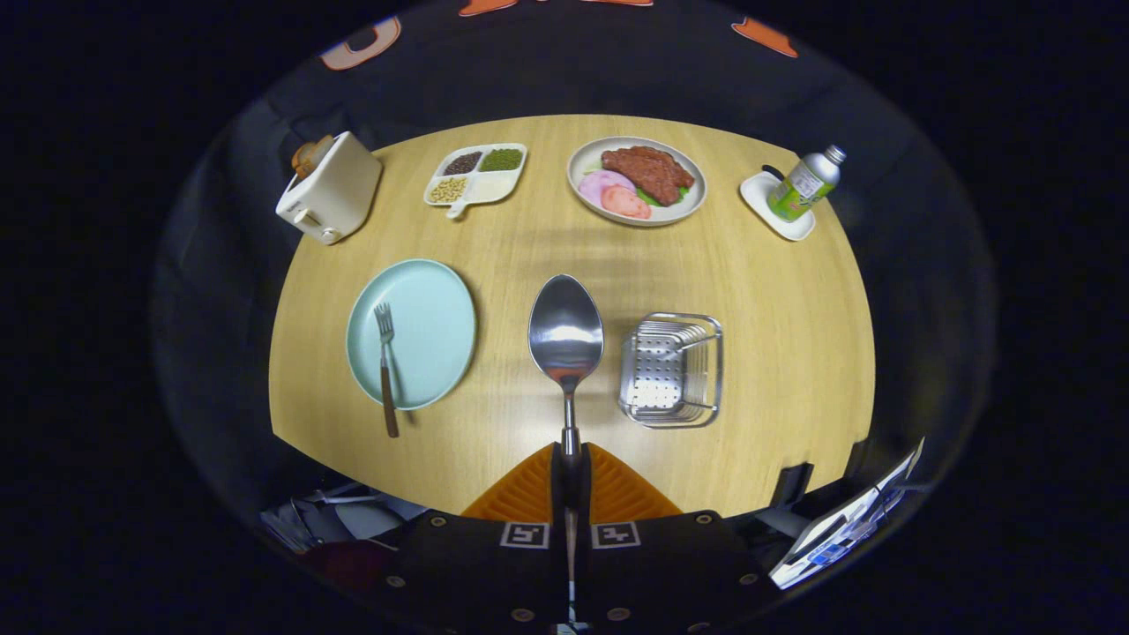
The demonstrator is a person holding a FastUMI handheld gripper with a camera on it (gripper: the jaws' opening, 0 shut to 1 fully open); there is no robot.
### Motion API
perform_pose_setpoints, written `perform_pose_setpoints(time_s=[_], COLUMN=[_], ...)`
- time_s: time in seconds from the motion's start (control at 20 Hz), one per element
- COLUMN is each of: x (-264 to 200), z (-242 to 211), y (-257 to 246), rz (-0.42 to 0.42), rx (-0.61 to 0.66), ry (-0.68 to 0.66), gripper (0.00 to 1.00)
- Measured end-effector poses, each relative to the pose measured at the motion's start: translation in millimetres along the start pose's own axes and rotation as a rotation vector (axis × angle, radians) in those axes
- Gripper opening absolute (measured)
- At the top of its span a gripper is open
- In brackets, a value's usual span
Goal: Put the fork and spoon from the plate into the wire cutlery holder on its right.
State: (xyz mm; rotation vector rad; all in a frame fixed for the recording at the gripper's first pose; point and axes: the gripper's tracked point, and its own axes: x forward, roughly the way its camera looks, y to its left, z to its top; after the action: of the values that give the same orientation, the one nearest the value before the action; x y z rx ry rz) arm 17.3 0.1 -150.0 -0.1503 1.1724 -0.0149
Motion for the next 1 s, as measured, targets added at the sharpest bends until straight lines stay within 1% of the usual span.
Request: perform_pose_setpoints(time_s=[0.1, 0.25, 0.4, 0.6, 0.75, 1.0], x=[4.1, 16.1, 27.8, 39.4, 46.3, 48.7], z=[-5.2, -10.3, -18.8, -27.2, -27.8, -19.7], y=[-21.7, -35.2, -41.3, -54.5, -58.1, -59.7], rz=[-0.034, -0.041, -0.029, -0.050, -0.041, -0.032], rx=[-0.009, -0.017, -0.003, -0.010, 0.000, 0.036], ry=[0.035, 0.097, 0.166, 0.231, 0.258, 0.239], gripper=[0.03, 0.03, 0.03, 0.04, 0.04, 0.11])
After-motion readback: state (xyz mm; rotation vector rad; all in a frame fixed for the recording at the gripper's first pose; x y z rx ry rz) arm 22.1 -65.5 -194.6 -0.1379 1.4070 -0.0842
